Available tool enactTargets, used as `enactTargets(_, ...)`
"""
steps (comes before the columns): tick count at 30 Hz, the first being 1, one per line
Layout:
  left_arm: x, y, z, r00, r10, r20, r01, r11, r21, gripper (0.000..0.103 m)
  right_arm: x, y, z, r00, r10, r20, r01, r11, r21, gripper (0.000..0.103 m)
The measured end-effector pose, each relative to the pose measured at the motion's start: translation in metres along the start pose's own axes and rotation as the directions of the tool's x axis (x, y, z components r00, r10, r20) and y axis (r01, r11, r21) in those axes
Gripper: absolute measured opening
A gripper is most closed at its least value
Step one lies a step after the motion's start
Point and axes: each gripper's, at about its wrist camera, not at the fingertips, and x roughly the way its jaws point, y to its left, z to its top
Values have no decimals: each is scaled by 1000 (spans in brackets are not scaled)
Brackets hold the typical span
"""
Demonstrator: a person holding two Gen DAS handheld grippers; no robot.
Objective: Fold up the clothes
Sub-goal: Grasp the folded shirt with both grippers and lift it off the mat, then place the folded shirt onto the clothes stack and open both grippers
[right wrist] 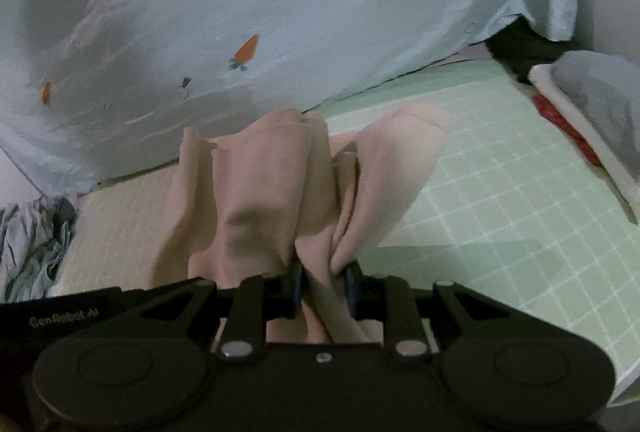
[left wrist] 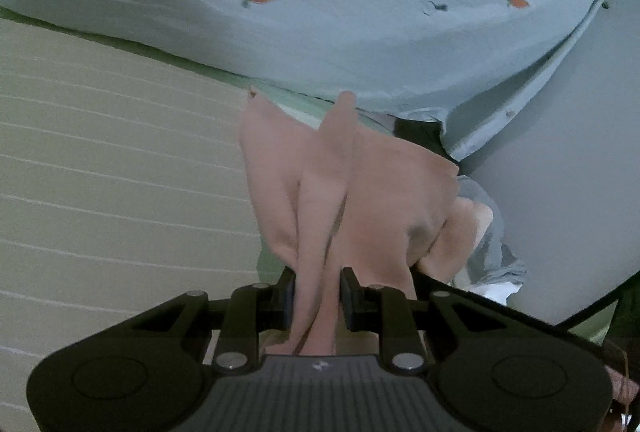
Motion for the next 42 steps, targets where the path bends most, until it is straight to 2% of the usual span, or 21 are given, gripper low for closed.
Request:
enactTargets(6,68,-102,-24,999,18,32,-19,1000,17,24,-14,-101,21,997,24,69,-21,999,-39,22)
enactTargets(9,110,-167,-27,998,-25,49,23,999,27,24,-27,-167,46,995,23,93,-19,999,-39,22)
enactTargets(12,147,-234,-24,994,-81,74,77,996,54,24,-47,-221,77,984,-23,177,39,995,-92,22)
enactTargets(16,182,-303,-5,984,-169,61,165,984,69,25,-77,-281,128,955,-91,283,134,981,-137,22)
enactTargets(19,213,-338,11,981,-177,77,169,980,105,26,-76,-317,160,940,-115,321,168,976,-142,23)
enactTargets(21,236,-347,18,989,-124,83,116,989,86,31,-73,-341,182,930,-128,344,187,972,-142,24)
enactTargets(23,262,-349,20,997,-13,80,10,999,43,41,-63,-364,200,918,-154,366,214,968,-129,31)
enactTargets(24,274,-345,19,998,31,60,-32,999,6,47,-46,-375,205,909,-190,372,248,962,-116,45)
enactTargets(25,286,-340,18,997,72,35,-71,997,-31,58,-27,-383,208,905,-224,362,284,951,-120,58)
enactTargets(26,295,-334,16,996,94,-11,-95,994,-63,62,-6,-391,208,910,-263,320,318,939,-133,60)
enactTargets(28,293,-336,13,993,118,-21,-118,993,-13,63,36,-404,207,916,-349,197,380,912,-156,54)
enactTargets(30,290,-337,10,989,142,-30,-141,989,38,76,52,-412,198,915,-387,114,401,903,-151,49)
enactTargets(31,288,-338,8,988,154,-34,-151,986,63,88,48,-413,192,915,-384,125,400,905,-146,55)
enactTargets(32,287,-339,6,985,166,-37,-162,983,88,92,41,-414,186,915,-377,146,396,908,-138,62)
enactTargets(33,286,-339,5,983,178,-41,-173,978,113,93,34,-416,180,915,-370,159,391,912,-125,75)
enactTargets(34,284,-340,3,981,191,-44,-183,973,138,94,25,-417,174,916,-365,168,384,918,-103,80)
enactTargets(38,262,-350,-16,982,187,-36,-174,957,233,103,-8,-416,154,938,-310,157,320,946,-43,82)
enactTargets(41,252,-346,-27,980,194,-33,-179,949,259,103,-36,-417,139,953,-262,150,270,962,-33,89)
enactTargets(42,249,-345,-30,980,197,-32,-181,946,267,103,-43,-414,133,959,-241,147,247,969,-27,97)
